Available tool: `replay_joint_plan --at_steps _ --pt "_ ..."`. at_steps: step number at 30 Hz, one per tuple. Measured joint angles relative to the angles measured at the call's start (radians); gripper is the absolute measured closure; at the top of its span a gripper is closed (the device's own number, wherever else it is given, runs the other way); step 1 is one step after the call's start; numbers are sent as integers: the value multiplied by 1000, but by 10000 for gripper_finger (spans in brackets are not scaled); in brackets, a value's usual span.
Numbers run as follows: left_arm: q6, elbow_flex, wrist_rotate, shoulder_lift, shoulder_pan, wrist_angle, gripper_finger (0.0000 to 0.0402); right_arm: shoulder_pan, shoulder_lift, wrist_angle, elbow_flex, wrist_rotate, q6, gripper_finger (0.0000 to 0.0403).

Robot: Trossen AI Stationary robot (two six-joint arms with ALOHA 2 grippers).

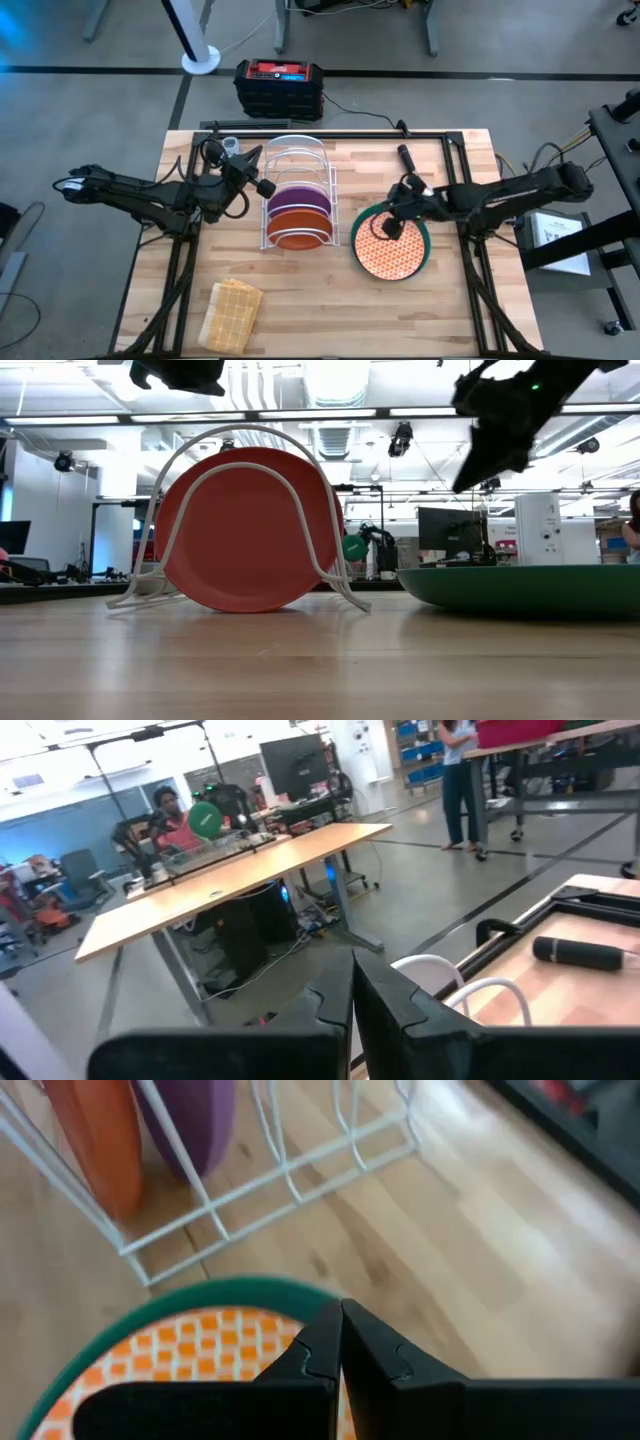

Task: Sort dishes
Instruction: Put the orange/white plate into the dish rack

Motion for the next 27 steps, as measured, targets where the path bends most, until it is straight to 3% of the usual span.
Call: replay_joint_plan --at_steps 7,16,19,24,27 --pt "0 0 4 0 0 5 401 0 -108 -199 0 -102 190 403" --pt "-8 0 40 0 0 14 401 0 -128 -356 -19 -170 316 403" --pt "-2 0 153 0 1 47 401 0 -135 -358 -39 -187 316 403" --pt "34 0 565 2 0 86 401 0 -171 -356 -91 -191 316 403" --pt "24 0 727 27 -5 152 401 0 -203 -346 -137 -191 325 403"
